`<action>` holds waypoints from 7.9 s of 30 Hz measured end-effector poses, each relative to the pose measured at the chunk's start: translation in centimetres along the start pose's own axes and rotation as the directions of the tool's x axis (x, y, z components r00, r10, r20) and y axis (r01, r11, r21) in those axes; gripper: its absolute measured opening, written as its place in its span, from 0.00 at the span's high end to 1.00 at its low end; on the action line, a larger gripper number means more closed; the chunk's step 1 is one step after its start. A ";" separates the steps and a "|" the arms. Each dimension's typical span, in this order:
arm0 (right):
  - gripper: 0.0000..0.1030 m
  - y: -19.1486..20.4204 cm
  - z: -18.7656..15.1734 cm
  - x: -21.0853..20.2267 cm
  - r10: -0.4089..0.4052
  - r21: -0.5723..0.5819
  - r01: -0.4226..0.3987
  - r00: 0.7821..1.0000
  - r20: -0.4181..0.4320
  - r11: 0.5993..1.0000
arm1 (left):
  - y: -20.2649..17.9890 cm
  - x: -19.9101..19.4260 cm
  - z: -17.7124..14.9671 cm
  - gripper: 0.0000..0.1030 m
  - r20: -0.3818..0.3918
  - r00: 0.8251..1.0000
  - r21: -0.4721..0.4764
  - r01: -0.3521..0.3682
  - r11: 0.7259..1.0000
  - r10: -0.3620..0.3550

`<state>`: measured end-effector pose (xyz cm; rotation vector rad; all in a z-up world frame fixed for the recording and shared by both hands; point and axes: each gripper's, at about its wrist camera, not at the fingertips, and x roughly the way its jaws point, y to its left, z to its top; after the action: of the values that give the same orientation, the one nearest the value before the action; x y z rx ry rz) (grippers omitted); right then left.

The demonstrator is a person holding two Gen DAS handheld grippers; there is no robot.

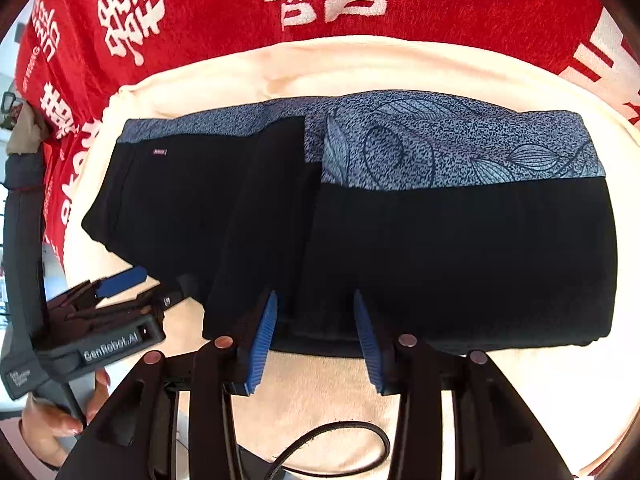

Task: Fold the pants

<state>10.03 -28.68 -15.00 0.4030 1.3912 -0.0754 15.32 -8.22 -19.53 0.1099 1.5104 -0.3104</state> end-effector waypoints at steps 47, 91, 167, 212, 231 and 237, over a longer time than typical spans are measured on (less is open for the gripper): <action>0.20 5.5 -3.7 6.5 -0.119 -0.169 0.092 0.980 -0.162 0.981 | 24.4 0.2 0.8 0.05 0.386 0.814 -0.482 0.578 0.658 -0.433; 0.80 32.0 15.8 14.5 -0.047 -0.479 -0.243 0.855 -0.516 0.843 | 8.4 -1.5 2.2 0.64 0.390 0.886 0.113 -0.318 0.941 0.253; 0.28 -16.5 -6.1 -4.7 -0.144 0.345 0.123 0.989 0.034 0.930 | -12.3 -4.0 0.3 0.17 0.022 1.000 0.289 0.003 0.957 -0.010; 0.18 -22.5 0.7 -2.4 0.217 0.374 -0.207 0.976 0.015 0.904 | -10.9 -0.4 8.4 0.17 -0.074 0.989 0.137 0.137 0.981 -0.128; 0.00 -23.7 4.5 3.4 0.618 0.241 -0.604 0.786 0.021 0.760 | -12.6 6.0 10.1 0.00 -0.234 0.887 0.142 0.435 0.889 -0.397; 0.07 -23.8 5.0 3.4 0.594 0.337 -0.561 0.804 0.004 0.756 | -12.9 5.2 9.6 0.06 -0.191 0.907 0.122 0.402 0.908 -0.376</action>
<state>8.55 -51.78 -23.21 1.1197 1.2991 0.2373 21.27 -23.77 -22.53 -0.0452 1.6663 -0.7614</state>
